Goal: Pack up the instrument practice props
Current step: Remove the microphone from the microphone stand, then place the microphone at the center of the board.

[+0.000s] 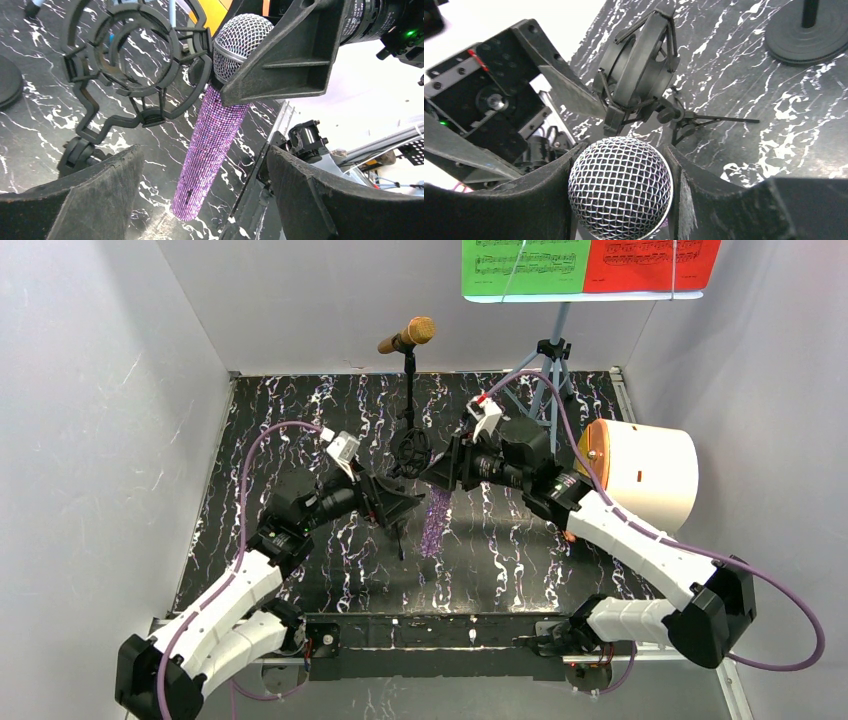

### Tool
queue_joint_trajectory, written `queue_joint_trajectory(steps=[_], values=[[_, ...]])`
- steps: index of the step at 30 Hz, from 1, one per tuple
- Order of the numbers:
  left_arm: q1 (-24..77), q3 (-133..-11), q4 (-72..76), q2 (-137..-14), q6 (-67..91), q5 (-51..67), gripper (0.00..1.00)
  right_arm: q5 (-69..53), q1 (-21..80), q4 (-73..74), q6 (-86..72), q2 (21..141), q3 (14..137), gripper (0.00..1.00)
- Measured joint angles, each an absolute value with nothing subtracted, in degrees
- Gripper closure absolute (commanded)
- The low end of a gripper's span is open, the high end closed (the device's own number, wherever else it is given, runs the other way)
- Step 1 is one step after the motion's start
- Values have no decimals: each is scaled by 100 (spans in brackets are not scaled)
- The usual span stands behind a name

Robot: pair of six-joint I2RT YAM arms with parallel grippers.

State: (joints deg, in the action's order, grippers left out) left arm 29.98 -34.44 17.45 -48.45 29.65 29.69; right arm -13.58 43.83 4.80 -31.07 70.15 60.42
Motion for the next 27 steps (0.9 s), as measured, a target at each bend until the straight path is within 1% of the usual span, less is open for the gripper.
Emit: queue_joint_trajectory(steps=[5,10,14,15,19,23,25,27], values=[[3295,-3409,1900,-4969,3020,3046,11,-1479,4383,19,-3625,6792,5625,99],[3990,-3409,2021,-5282,2912,2906,11,-1669,4383,-377,-4025,6748,5339,99],[4217,-3409,1898,-5505,2759,2626,15,-1817,4383,-607,-4226,6742,5223,99],[4224,-3411,1870,-5522,2733,2565,17,-1839,4383,-663,-4263,6740,5194,99],[4226,-3411,1802,-5527,2620,2333,33,-1957,4383,-816,-4372,6705,5094,99],[4259,-3437,1800,-5642,2545,2383,37,-2014,4383,-937,-4475,6689,5024,99],[4287,-3454,1804,-5745,2534,2467,42,-2040,4383,-996,-4512,6678,4984,99],[4331,-3454,1804,-5802,2517,2545,53,-2075,4383,-1031,-4534,6678,4978,99]])
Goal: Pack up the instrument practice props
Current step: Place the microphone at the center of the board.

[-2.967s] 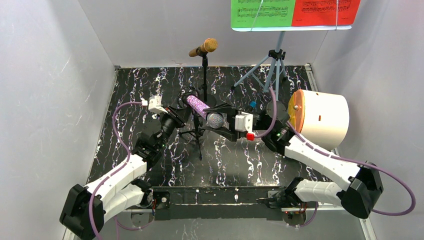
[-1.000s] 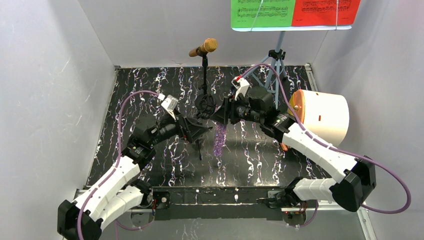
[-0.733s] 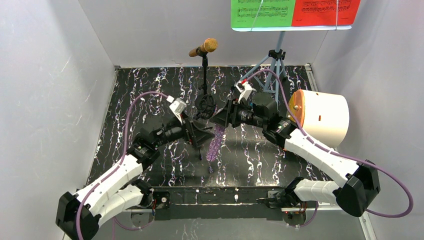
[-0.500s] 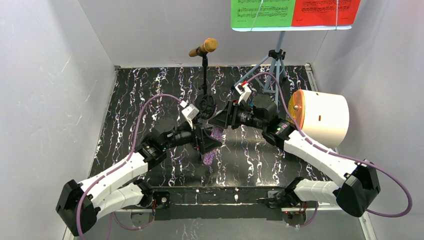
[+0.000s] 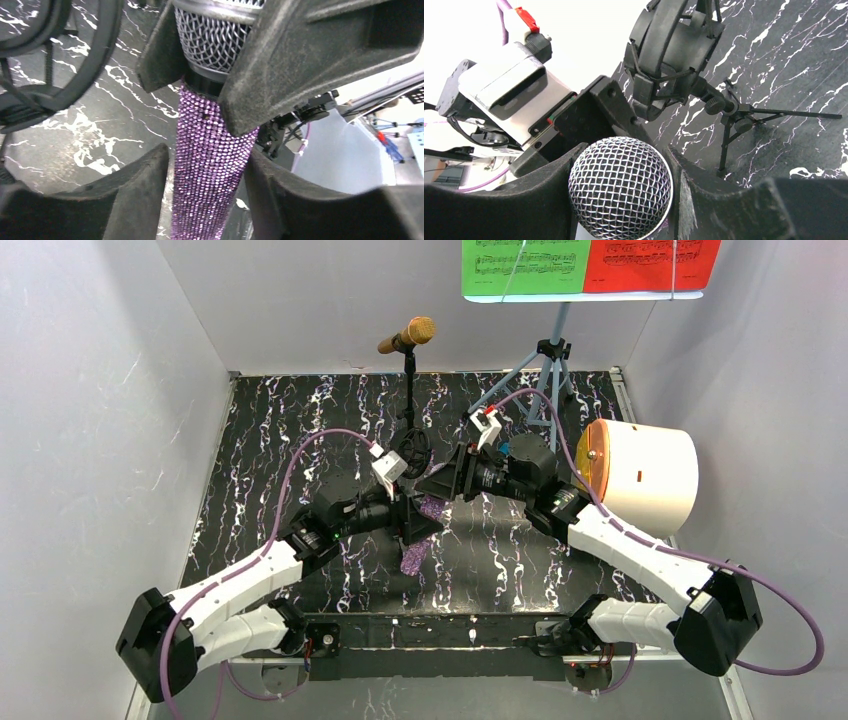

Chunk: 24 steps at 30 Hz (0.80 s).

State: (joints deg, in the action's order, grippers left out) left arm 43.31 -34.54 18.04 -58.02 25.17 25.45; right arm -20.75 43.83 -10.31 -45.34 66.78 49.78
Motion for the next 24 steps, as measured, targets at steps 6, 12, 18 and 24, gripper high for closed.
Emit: queue_joint_trajectory(steps=[6,12,18,24], values=[[4412,-3518,1739,-5749,2281,2705,90,-2150,4383,-1164,-4650,6670,4967,85],[4440,-4023,753,-5590,1820,2534,100,-2224,4390,-1352,-4639,6475,4886,26],[4431,-4685,-788,-5131,1413,1675,100,-1951,4351,-993,-3986,5848,4886,2],[4427,-5658,-2410,-4978,985,134,100,-1061,4351,-235,-2958,4965,4886,1]])
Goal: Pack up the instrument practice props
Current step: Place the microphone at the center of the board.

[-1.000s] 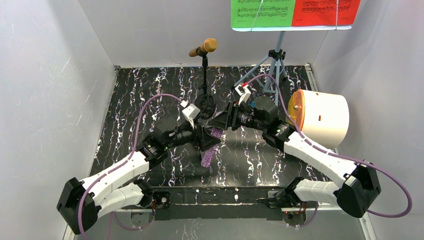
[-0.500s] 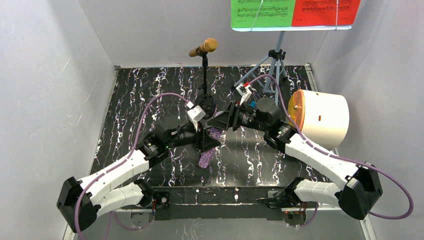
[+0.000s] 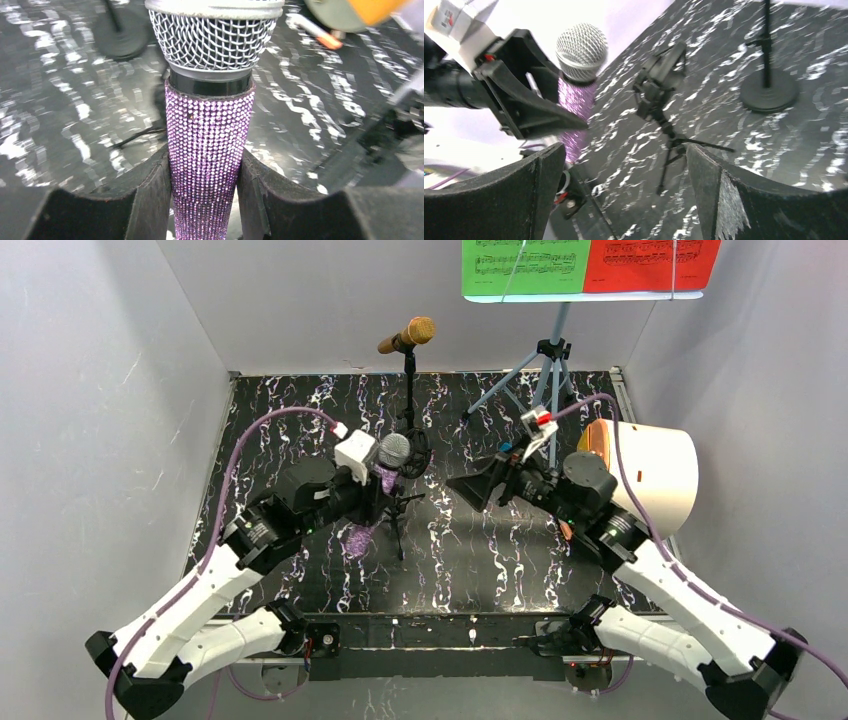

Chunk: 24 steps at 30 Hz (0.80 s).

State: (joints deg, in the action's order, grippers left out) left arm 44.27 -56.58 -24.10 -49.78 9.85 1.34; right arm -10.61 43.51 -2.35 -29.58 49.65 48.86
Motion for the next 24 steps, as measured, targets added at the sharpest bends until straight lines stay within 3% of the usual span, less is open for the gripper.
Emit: queue_joint_trajectory(steps=[9,15,24], values=[[4080,-6466,-3824,-5472,631,-2574,100,141,4351,287,-2027,3721,4506,1],[2110,-6020,-3601,-6134,287,-2641,100,582,4351,563,-1643,3227,4217,1],[607,-5776,-2860,-8246,110,-2322,100,895,4351,661,-1306,2766,4106,1]])
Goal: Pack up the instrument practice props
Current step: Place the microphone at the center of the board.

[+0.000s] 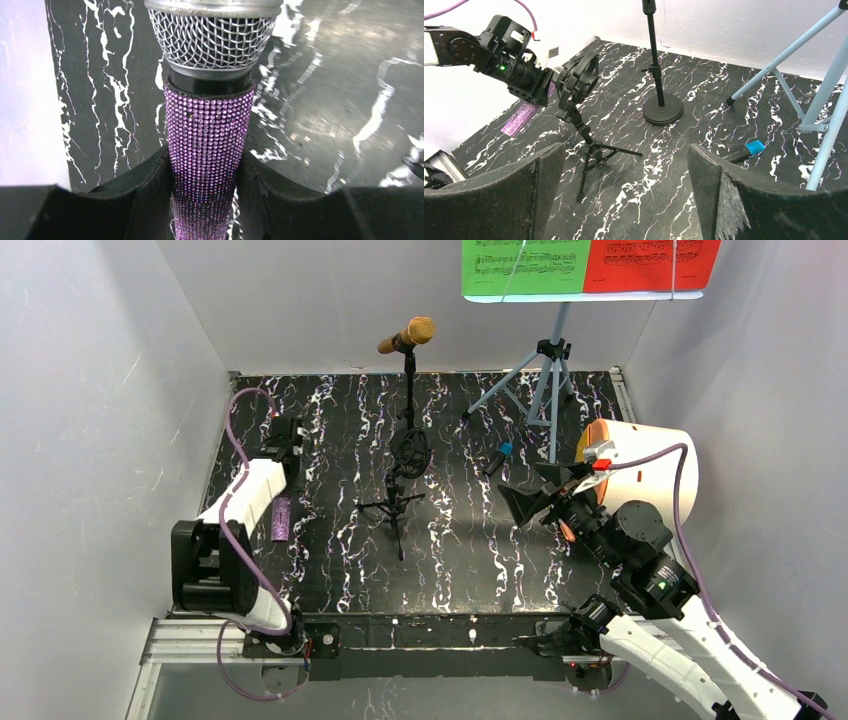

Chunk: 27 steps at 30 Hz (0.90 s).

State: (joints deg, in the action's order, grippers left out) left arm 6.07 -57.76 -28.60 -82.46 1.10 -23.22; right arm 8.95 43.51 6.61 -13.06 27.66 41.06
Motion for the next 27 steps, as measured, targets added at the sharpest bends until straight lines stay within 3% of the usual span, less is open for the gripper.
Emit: queue_joint_trajectory(steps=[13,18,22,27], values=[[-585,-5162,-2067,-8831,-110,-2484,97,930,4351,722,-1175,2646,3962,1],[-854,-5109,-1997,-9262,-64,-2453,78,928,4351,727,-1173,2720,3959,1],[-917,-5188,-1966,-9347,23,-2392,53,943,4351,729,-1173,2709,3959,1],[-991,-5369,-1992,-9483,99,-2322,37,1057,4351,755,-1175,2633,3959,1]])
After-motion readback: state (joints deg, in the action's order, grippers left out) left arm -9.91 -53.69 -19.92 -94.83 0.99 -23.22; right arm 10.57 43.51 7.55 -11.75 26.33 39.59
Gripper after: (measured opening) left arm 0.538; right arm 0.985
